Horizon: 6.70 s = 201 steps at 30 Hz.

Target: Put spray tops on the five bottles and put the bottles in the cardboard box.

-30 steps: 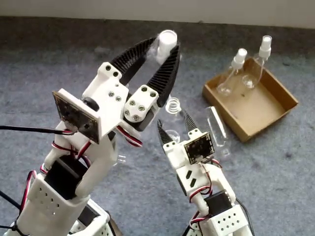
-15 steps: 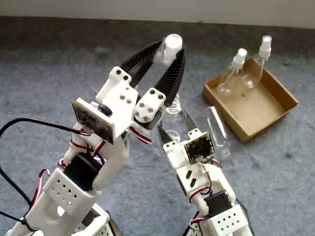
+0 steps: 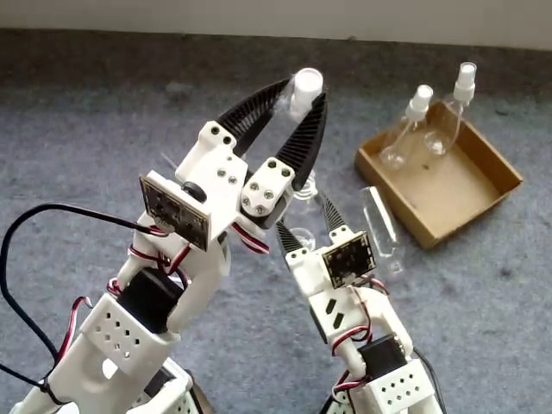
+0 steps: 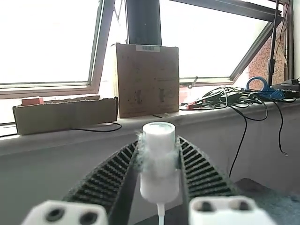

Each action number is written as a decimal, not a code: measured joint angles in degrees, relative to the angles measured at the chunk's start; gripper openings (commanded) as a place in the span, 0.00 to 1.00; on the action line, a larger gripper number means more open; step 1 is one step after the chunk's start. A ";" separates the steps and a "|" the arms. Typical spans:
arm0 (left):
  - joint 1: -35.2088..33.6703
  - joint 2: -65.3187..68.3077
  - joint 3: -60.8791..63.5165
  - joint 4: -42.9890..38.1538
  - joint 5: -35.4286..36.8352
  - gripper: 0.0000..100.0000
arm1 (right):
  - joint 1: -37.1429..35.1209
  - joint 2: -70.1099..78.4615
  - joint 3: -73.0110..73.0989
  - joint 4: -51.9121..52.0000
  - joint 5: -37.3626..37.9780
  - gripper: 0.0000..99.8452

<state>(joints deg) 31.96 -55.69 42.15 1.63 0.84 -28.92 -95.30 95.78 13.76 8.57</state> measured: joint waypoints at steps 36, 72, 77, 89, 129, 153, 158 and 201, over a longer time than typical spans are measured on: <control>1.05 -3.87 14.95 3.87 0.00 0.03 | 0.00 0.00 0.00 0.00 0.00 0.07; -0.70 -4.04 28.57 -6.86 0.00 0.04 | 0.00 0.18 0.00 0.00 -0.18 0.07; -0.70 -4.04 28.57 -6.86 0.00 0.04 | 0.00 0.18 0.00 0.00 -0.18 0.07; -2.64 -4.57 28.13 -2.73 0.00 0.04 | 0.00 0.18 0.00 0.09 0.00 0.07; -5.10 -28.92 27.96 26.29 0.09 0.15 | 0.00 0.00 0.00 1.58 -0.09 0.07; -5.10 -48.44 45.98 35.16 0.09 0.15 | 8.97 0.00 -5.63 -2.20 -0.18 0.07; -4.57 -48.44 48.79 35.16 0.09 0.15 | 9.05 0.00 -5.98 -2.20 -0.18 0.07; -0.44 -48.35 53.71 26.64 0.09 0.15 | 8.97 -9.41 -20.04 9.93 -0.18 0.07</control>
<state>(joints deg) 31.52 -104.04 95.87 28.26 0.92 -19.96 -104.70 75.74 23.69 8.40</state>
